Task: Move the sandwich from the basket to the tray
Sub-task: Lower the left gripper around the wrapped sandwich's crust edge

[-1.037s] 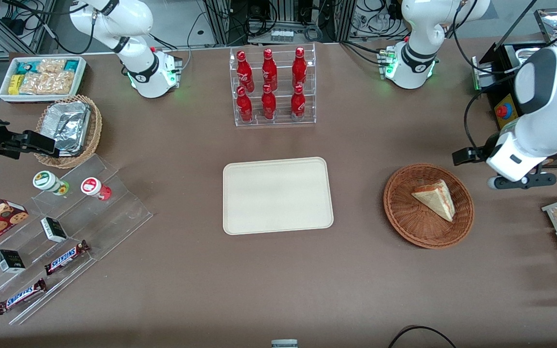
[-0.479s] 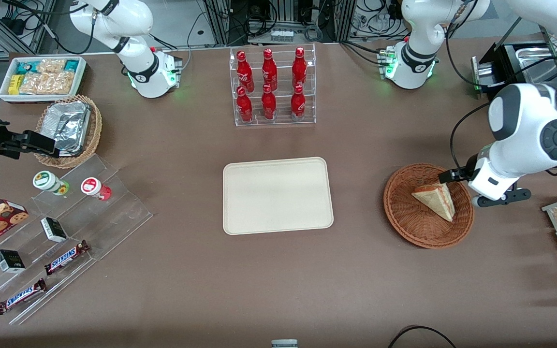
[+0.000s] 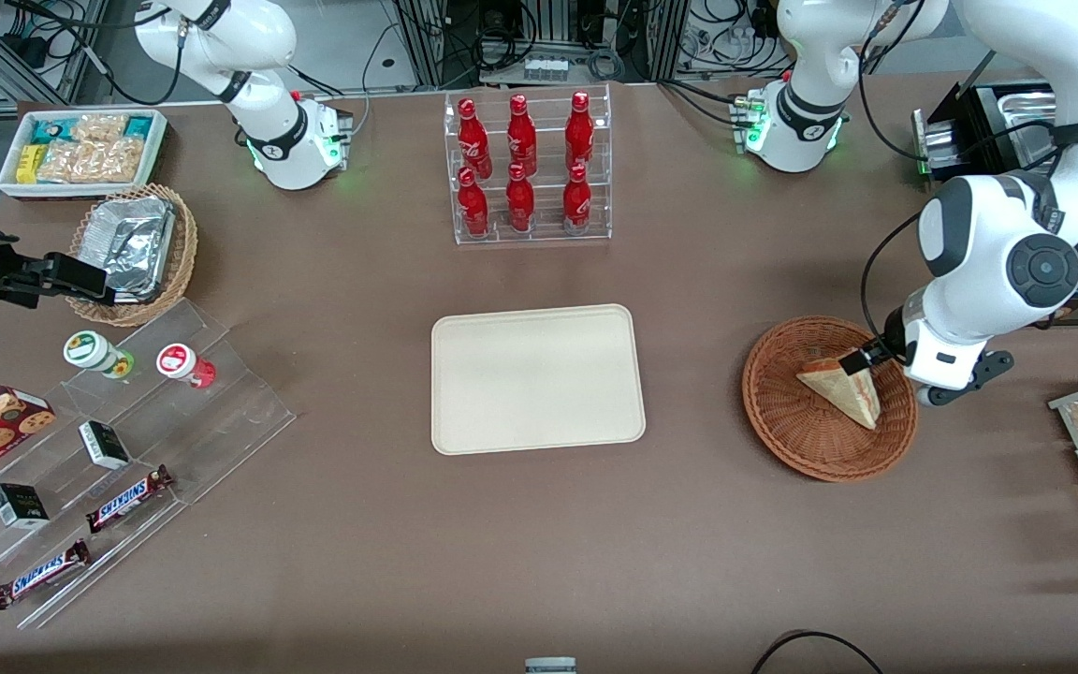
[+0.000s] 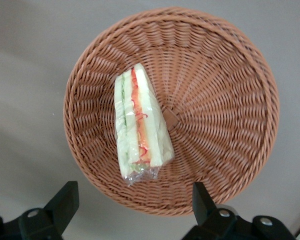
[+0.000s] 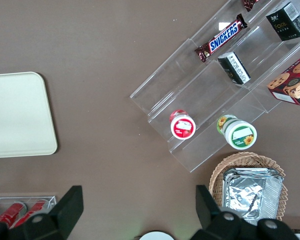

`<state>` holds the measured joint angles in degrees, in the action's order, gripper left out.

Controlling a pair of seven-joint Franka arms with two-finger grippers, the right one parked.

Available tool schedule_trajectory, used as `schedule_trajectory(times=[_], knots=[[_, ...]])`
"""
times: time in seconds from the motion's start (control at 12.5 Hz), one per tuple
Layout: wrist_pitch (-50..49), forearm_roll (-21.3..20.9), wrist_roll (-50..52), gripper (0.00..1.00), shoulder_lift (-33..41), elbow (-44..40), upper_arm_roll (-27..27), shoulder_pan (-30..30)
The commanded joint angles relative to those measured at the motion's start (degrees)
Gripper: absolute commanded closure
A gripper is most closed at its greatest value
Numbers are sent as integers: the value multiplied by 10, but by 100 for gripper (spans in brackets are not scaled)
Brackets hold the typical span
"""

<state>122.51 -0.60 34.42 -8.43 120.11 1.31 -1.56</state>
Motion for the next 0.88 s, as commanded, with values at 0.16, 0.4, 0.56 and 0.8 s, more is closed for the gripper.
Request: schedule_trajectory(times=[0.16, 0.4, 0.56, 0.8], knots=[[26, -11, 189, 0, 7, 16, -2, -7], [67, -11, 198, 0, 12, 50, -3, -7], [75, -12, 199, 0, 8, 53, -3, -7], [77, -12, 199, 0, 6, 54, -3, -6]])
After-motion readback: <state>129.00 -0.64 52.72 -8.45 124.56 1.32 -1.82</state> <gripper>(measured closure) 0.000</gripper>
